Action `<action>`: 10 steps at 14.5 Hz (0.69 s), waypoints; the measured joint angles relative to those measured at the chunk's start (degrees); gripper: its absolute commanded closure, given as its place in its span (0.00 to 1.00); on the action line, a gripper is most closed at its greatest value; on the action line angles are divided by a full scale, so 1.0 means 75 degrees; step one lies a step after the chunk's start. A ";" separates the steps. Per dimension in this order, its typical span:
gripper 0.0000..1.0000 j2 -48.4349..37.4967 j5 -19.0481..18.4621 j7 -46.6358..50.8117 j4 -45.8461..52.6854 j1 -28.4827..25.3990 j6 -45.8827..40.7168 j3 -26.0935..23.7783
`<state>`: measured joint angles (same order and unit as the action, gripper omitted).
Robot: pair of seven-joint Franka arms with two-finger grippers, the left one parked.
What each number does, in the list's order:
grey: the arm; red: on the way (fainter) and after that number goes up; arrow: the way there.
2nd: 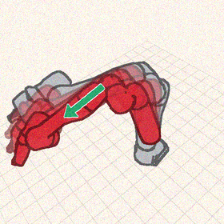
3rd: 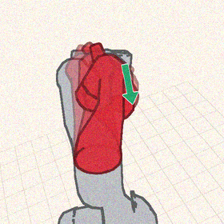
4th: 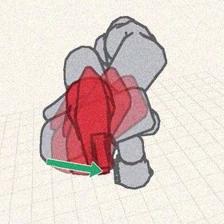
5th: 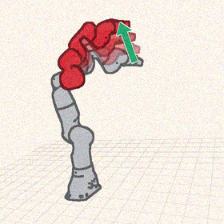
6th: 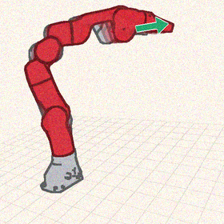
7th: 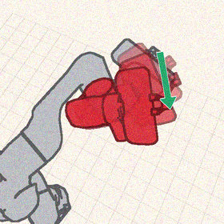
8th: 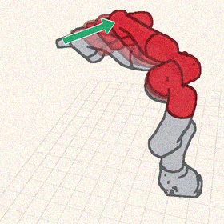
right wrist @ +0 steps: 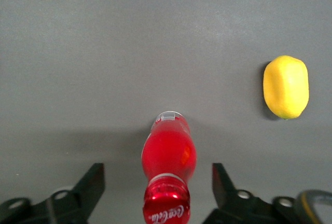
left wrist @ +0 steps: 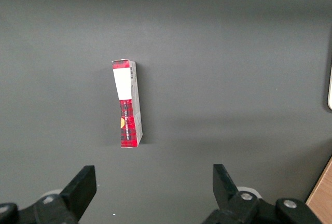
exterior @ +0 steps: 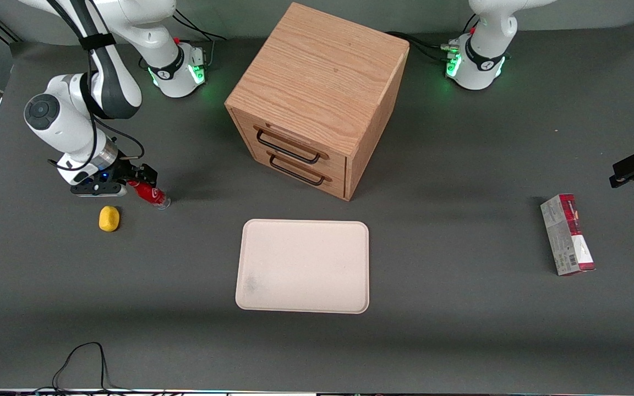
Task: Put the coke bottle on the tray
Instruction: 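Close the right gripper around the bottle's neck, then lift the bottle and carry it with the right gripper toward the cream tray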
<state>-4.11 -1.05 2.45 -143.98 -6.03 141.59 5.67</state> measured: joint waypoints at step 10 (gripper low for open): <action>1.00 -0.0009 -0.0007 -0.0442 0.0390 0.0004 -0.0525 0.0199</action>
<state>-4.18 -1.10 -0.87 -141.06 -6.00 137.65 7.16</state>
